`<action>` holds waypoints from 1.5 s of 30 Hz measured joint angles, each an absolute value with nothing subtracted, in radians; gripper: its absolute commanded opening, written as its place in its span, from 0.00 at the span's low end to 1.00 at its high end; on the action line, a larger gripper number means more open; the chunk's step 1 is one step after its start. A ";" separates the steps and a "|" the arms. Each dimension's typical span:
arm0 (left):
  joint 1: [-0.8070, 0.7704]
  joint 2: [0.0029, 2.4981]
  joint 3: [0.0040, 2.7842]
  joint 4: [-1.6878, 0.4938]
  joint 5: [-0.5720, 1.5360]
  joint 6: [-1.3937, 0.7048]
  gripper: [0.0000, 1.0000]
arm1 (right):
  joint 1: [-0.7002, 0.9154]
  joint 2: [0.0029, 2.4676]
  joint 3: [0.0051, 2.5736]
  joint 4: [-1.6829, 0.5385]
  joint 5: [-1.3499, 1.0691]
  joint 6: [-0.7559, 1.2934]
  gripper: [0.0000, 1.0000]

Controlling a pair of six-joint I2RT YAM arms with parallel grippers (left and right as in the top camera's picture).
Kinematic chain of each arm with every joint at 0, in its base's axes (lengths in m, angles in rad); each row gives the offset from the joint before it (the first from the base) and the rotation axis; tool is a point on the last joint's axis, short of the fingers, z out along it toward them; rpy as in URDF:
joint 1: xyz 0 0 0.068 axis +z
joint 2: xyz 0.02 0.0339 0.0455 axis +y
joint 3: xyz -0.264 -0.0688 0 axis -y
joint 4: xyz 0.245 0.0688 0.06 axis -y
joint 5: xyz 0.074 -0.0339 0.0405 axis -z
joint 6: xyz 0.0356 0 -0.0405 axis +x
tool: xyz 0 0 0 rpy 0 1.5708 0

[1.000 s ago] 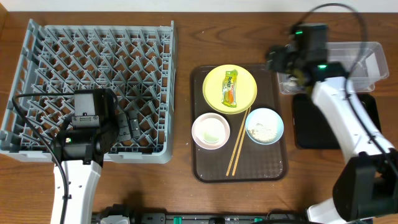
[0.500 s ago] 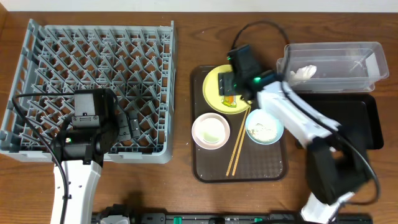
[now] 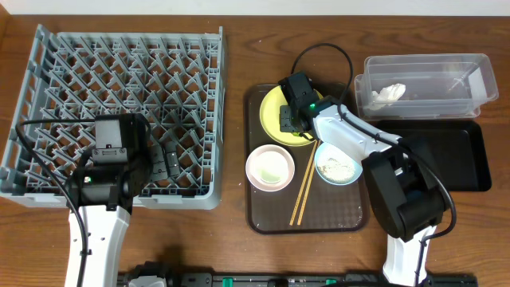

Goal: Sort waste into correct bins and load items into the dishwasher rack
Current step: 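Reach the right gripper back and grasp the green snack wrapper, then carry the green wrapper to the clear bin and release it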

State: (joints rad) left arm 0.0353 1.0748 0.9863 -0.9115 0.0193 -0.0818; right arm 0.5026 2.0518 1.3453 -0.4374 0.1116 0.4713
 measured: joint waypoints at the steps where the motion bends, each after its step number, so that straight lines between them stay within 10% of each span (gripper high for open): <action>1: 0.035 1.075 0.986 -0.912 0.019 -0.082 0.98 | 0.502 2.051 1.345 -0.437 0.112 0.475 0.12; 23: 0.035 1.075 0.986 -0.912 0.019 -0.082 0.98 | 0.072 1.668 1.345 -0.452 0.169 0.520 0.04; 33: 0.035 1.075 0.986 -0.912 0.019 -0.081 0.98 | -0.060 1.708 1.345 -0.456 0.118 0.668 0.68; 45: 0.035 1.075 0.986 -0.912 0.019 -0.082 0.98 | -0.058 1.708 1.345 -0.459 -0.031 0.560 0.68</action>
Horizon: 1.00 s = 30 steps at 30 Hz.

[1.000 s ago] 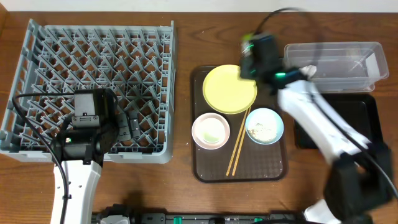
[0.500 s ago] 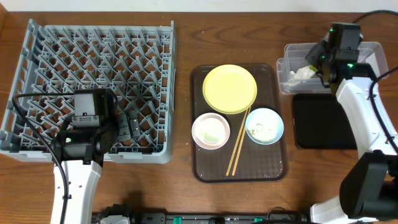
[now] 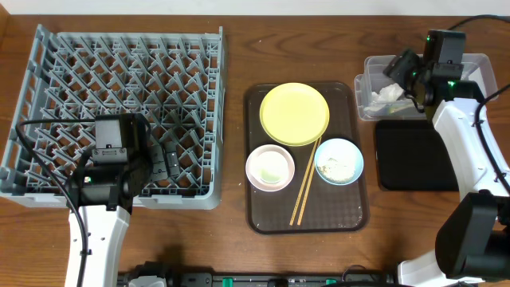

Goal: Sort waste into correct bins and load items into the dishwasher rack
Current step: 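Carry the green wrapper to the clear bin and release it, then grasp the light-blue bowl rim with the right gripper and lift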

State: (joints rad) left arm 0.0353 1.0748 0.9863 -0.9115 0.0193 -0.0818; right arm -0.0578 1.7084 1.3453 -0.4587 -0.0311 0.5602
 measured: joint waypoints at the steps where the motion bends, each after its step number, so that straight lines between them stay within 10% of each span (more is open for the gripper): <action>1: 0.035 1.075 0.986 -0.912 0.019 -0.082 0.98 | -0.058 1.708 1.345 -0.464 -0.070 0.525 0.67; 17: 0.035 1.075 0.987 -0.911 0.019 -0.082 0.98 | 0.279 1.667 1.339 -0.970 -0.235 0.144 0.59; 30: 0.035 1.075 0.986 -0.911 0.019 -0.082 0.98 | 0.490 1.666 1.093 -0.863 -0.080 0.253 0.44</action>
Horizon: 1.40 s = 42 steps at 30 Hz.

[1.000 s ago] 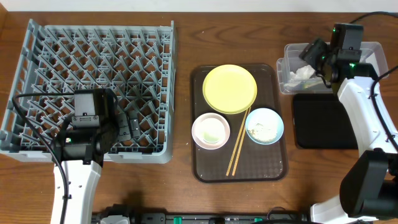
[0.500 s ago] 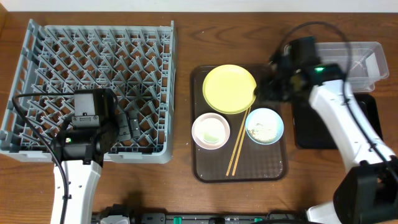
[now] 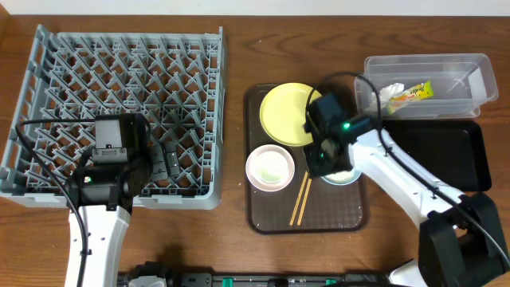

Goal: Sort waste into correct bins and load items into the dishwasher rack
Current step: 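Grasp the light-blue bowl rim with the right gripper and lift, then tip the light-blue bowl over the black tray to pour out rice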

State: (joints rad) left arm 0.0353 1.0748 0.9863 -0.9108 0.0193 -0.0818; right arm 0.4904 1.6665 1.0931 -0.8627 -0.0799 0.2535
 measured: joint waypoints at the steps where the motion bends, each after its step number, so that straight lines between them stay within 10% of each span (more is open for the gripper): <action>1: 0.035 1.075 0.986 -0.911 0.019 -0.082 0.98 | 0.496 1.666 1.070 -0.842 -0.073 0.263 0.43; 16: 0.035 1.075 0.987 -0.911 0.019 -0.082 0.98 | 0.509 1.666 0.973 -0.733 -0.016 0.331 0.02; 31: 0.035 1.075 0.987 -0.911 0.019 -0.082 0.98 | 0.454 1.497 0.991 -0.736 -0.058 0.356 0.01; 42: 0.035 1.075 0.987 -0.911 0.019 -0.082 0.98 | 0.035 1.328 1.005 -0.751 -0.405 0.237 0.01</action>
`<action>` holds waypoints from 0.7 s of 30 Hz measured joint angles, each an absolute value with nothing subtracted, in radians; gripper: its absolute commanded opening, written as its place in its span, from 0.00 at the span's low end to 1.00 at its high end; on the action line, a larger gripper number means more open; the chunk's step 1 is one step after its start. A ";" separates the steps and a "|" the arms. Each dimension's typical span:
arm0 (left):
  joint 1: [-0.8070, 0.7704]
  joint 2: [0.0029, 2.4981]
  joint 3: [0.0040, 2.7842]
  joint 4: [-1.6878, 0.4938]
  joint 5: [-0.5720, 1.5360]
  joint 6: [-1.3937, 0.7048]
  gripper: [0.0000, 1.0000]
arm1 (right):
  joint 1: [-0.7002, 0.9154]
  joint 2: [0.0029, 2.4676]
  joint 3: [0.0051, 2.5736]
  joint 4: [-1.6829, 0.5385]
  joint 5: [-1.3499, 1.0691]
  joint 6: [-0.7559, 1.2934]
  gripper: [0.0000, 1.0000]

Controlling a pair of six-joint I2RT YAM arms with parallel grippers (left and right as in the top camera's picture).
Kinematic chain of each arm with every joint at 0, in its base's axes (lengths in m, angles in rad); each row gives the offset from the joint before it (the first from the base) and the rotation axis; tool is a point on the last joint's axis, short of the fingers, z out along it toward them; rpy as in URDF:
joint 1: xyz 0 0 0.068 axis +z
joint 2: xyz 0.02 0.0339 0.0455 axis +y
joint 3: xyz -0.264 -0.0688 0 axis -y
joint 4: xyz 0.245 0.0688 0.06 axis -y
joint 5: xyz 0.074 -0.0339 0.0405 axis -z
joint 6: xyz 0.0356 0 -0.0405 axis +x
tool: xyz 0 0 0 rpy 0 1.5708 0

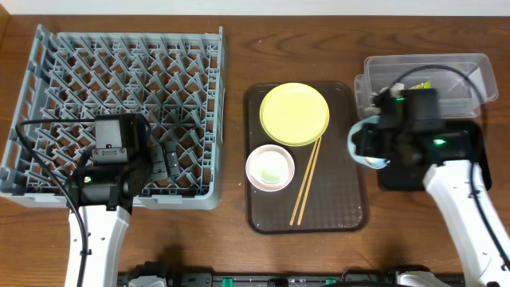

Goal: Sort waste into correct bins and load items into the dishwasher rack
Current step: 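Tip the light-blue bowl over the black tray to pour out rice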

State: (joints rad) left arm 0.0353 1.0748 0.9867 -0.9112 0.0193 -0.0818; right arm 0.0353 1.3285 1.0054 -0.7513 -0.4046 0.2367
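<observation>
My right gripper (371,148) is shut on the rim of a light-blue bowl (355,148), held tilted on edge between the brown tray (263,217) and the black bin (470,163). On the tray remain a yellow plate (295,113), a white bowl (271,167) and a pair of chopsticks (305,182). The grey dishwasher rack (119,80) stands at the left. My left gripper (170,157) hangs over the rack's front part; its jaw state does not show.
A clear plastic bin (446,80) at the back right holds a crumpled tissue and a yellow-green wrapper, partly hidden by my right arm. The black bin lies just in front of it. The rest is a bare wooden table.
The right gripper was down on the blue bowl on the tray's right side. Now it holds that bowl tilted, off the tray's right edge beside the black bin. The left arm is unchanged.
The right gripper was first on the yellow plate. Then it stood over the clear bin, and afterwards a yellow-green wrapper lay in that bin while the gripper was at the blue bowl. Now the bowl is lifted off the tray.
</observation>
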 measured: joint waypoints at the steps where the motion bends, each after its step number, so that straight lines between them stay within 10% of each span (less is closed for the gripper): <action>1: 0.035 1.075 0.987 -0.911 0.019 -0.082 0.98 | -0.011 1.329 1.005 -0.756 -0.442 0.220 0.01; 21: 0.035 1.075 0.987 -0.911 0.019 -0.081 0.98 | -0.462 1.566 1.005 -0.792 -0.976 -0.073 0.01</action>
